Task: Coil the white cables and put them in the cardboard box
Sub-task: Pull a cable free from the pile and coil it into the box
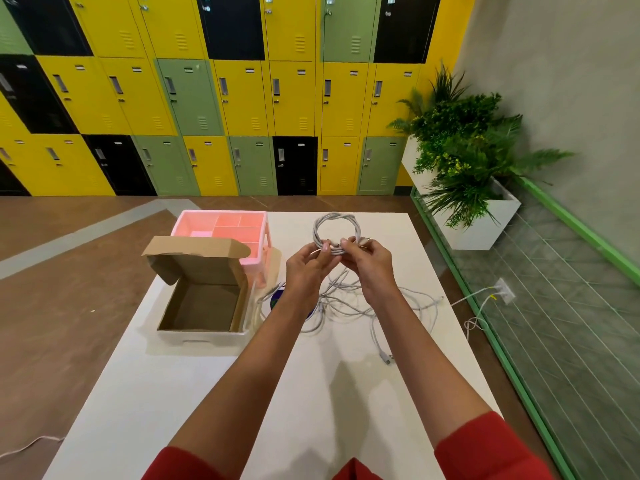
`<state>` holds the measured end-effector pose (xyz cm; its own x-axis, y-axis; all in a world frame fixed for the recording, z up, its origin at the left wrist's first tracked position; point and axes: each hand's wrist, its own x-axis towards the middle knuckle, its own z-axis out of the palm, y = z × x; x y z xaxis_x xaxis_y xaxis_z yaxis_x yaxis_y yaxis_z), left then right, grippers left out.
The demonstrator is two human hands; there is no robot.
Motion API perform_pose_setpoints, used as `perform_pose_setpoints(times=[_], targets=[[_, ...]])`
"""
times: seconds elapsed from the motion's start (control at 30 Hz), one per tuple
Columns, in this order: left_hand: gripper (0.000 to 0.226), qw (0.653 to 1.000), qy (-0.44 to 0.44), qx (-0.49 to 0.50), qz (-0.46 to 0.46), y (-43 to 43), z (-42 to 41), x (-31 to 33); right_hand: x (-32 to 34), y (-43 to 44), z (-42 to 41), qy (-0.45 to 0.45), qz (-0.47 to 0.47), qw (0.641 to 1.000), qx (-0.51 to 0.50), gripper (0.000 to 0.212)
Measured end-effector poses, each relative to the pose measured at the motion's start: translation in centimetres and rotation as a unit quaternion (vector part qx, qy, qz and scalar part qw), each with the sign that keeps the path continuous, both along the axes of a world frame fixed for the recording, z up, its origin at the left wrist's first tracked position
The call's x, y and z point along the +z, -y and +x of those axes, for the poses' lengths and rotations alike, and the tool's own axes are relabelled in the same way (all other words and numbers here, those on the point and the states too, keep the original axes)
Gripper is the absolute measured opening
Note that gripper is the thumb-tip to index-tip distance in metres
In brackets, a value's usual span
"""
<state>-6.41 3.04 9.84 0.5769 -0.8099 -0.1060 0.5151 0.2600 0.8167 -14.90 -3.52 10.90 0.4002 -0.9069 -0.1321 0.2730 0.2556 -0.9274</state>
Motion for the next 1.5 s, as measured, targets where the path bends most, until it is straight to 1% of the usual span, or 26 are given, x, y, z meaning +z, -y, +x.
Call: perform_pose_setpoints(times=[0.13, 0.23, 0.3, 0.47, 0.53, 0.63, 0.83, 1.0, 1.2, 1.3, 1.43, 1.5], targets=[[0.009, 1.000, 0.011, -0.011, 0.014, -0.2, 0.3, -0.2, 0.1, 0.2, -0.2, 0.004, 0.003, 1.000, 0.008, 0.013], [0.024, 0.999, 0.005, 0.000, 0.045, -0.2, 0.4, -0.4, 0.3, 0.3, -0.7, -0.011, 0.007, 0.999, 0.038, 0.014], [0.027, 0.998, 0.019, 0.001, 0.066, -0.3, 0.5, -0.5, 0.3, 0.5, -1.1, -0.023, 0.006, 0.997, 0.069, 0.015], [0.009, 0.995, 0.061, -0.010, 0.076, -0.6, 0.4, -0.7, 0.4, 0.8, -2.0, -0.079, -0.011, 0.990, 0.117, 0.013], [0.006, 0.995, 0.071, -0.019, 0.065, -0.6, 0.3, -0.6, 0.3, 0.8, -2.0, -0.069, -0.008, 0.990, 0.122, 0.015], [0.007, 0.995, 0.083, -0.029, 0.047, -0.4, 0.3, -0.3, 0.2, 0.6, -2.0, -0.035, -0.011, 0.993, 0.108, 0.017], [0.012, 0.989, 0.127, -0.032, 0.063, 0.0, 0.2, -0.2, -0.2, 0.4, -1.7, -0.043, -0.041, 0.996, 0.065, 0.016], [0.027, 0.980, 0.173, -0.048, 0.087, 0.4, 0.0, -0.5, -0.5, 0.3, -1.2, -0.036, -0.028, 0.999, 0.028, 0.021], [0.025, 0.976, 0.197, -0.038, 0.089, 0.4, 0.2, -1.1, -1.0, 0.8, -1.7, -0.077, -0.040, 0.995, 0.039, 0.030], [0.025, 0.976, 0.196, -0.035, 0.094, 0.5, 0.0, -1.3, -1.1, 1.0, -1.8, -0.082, -0.042, 0.995, 0.039, 0.027], [0.021, 0.978, 0.171, -0.017, 0.117, 0.5, 0.0, -1.6, -1.5, 1.4, -2.1, -0.084, -0.037, 0.995, 0.046, 0.029], [0.018, 0.977, 0.167, -0.004, 0.131, 0.4, 0.0, -1.8, -1.8, 1.6, -2.3, -0.095, -0.040, 0.994, 0.043, 0.027]])
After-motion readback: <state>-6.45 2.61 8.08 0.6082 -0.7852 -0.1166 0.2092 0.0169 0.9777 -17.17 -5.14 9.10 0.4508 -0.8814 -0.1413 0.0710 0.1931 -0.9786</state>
